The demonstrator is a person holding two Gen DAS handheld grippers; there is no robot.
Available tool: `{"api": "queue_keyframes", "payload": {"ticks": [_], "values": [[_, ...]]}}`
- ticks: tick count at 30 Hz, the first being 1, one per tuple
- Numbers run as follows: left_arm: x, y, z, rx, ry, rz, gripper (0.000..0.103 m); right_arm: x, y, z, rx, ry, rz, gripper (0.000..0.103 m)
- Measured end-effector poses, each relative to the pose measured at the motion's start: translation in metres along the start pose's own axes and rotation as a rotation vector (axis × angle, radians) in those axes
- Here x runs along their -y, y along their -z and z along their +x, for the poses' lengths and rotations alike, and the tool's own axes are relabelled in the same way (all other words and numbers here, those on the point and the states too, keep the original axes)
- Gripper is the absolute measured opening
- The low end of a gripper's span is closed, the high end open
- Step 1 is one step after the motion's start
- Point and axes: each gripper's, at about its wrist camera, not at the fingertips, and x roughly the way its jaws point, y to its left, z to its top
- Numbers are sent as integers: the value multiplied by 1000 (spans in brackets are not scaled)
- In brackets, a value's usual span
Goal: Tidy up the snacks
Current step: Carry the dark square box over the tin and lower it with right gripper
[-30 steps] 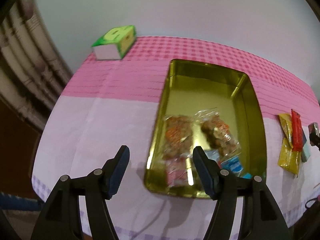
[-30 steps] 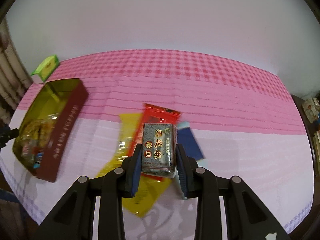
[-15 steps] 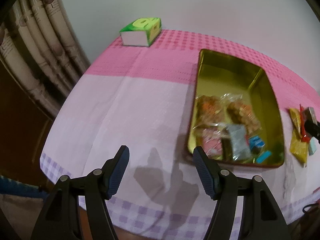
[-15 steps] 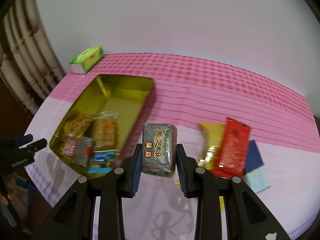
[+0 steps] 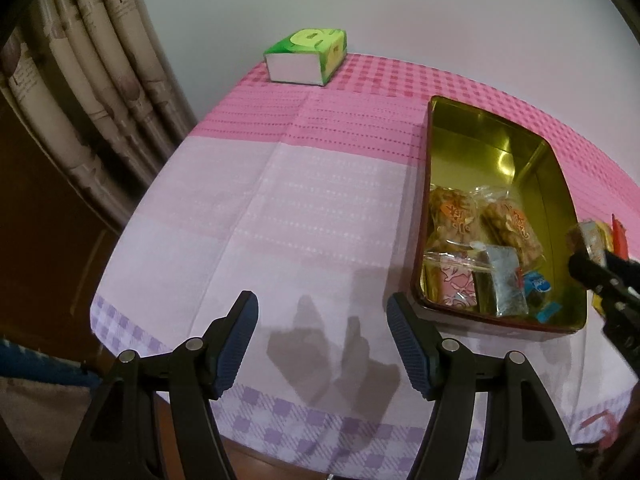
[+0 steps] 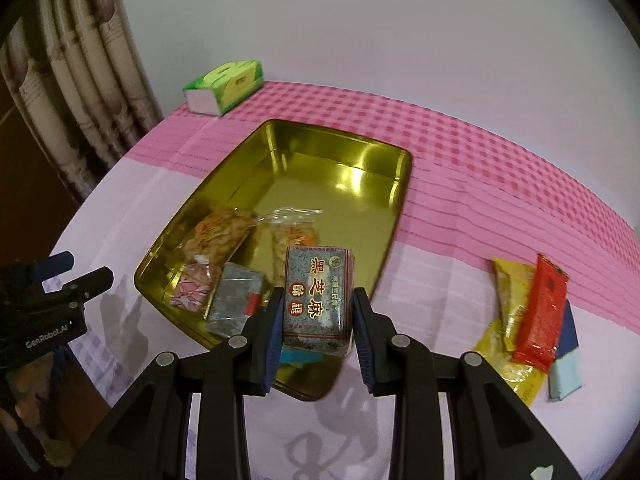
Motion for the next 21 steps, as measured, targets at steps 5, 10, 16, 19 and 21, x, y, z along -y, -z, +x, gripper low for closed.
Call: {"api": "queue_keyframes", "payload": {"ticks": [5, 10, 16, 19, 21], "values": [[-4, -1, 0, 2, 8, -16, 68, -12, -1, 9, -14, -1, -27, 29], [-5, -2, 2, -2, 4, -16, 68, -19, -1, 19, -30, 3, -44, 29], [-6, -2, 5, -10, 6, -15, 68, -26, 1, 30, -52, 9, -57, 29], [-5, -2, 5, -9, 9, -15, 68, -27, 2, 35, -69, 6, -53, 29], [-5, -3, 5, -11, 11, -14, 68, -27, 3, 39, -82, 5, -50, 29]]}}
